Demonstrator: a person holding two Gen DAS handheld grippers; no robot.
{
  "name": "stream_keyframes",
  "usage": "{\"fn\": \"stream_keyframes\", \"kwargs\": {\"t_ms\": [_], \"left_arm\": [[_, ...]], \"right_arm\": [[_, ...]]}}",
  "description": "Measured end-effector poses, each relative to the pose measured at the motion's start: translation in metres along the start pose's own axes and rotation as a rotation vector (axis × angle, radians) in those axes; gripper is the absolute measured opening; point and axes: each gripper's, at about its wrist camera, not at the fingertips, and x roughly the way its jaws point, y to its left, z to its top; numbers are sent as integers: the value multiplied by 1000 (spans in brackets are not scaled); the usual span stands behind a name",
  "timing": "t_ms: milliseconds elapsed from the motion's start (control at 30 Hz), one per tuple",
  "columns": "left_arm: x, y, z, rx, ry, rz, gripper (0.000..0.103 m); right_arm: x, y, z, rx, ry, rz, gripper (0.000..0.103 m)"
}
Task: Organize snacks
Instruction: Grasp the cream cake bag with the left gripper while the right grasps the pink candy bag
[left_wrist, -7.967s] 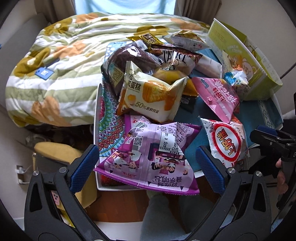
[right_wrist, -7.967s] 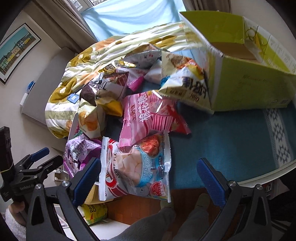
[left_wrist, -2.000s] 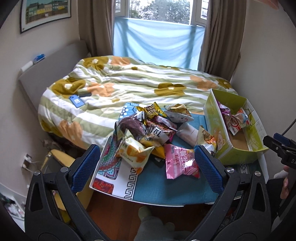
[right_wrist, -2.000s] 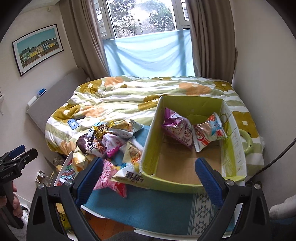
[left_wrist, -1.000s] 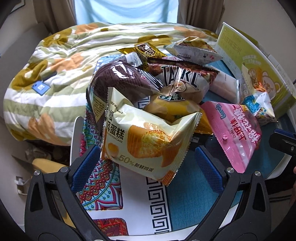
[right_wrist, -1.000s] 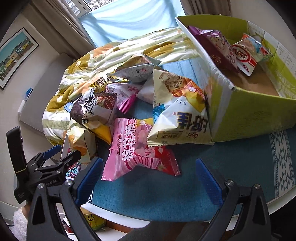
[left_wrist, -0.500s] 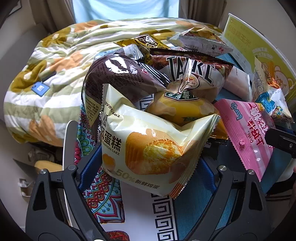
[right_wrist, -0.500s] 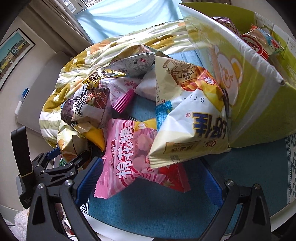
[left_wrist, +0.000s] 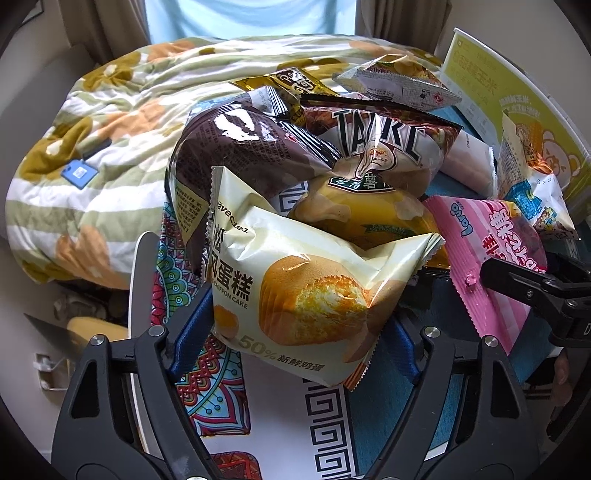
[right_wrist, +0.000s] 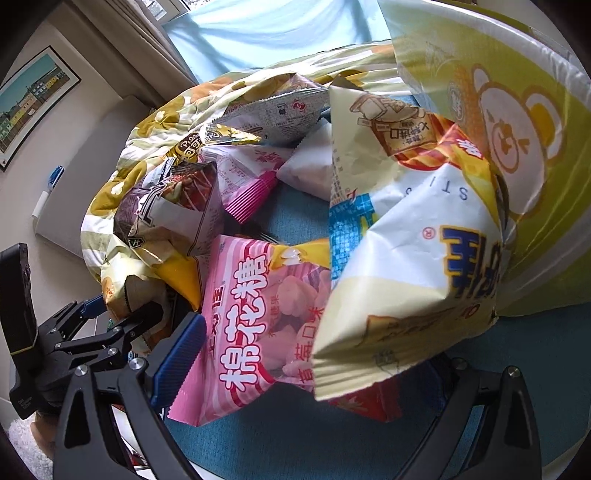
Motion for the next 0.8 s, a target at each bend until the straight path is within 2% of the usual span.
{"fn": "stream_keyframes", "kwargs": {"t_ms": [200, 367, 467, 667, 800], "left_arm": [[-5, 0, -6, -16, 9, -5, 79], [-15, -2, -13, -27, 6, -2, 79], [-25, -3, -15, -35, -1, 2, 79], [-48, -9, -22, -61, -16, 20, 79], [-67, -12, -27, -86, -31, 31, 79]], "right_arm": [[10, 8, -1, -43, 17, 0, 99], [14, 20, -5, -106, 42, 2, 80], [10, 27, -10, -128, 39, 10, 72], [-2, 30, -17, -158, 48, 42, 65], [-13, 37, -22, -184, 48, 68, 64]]}}
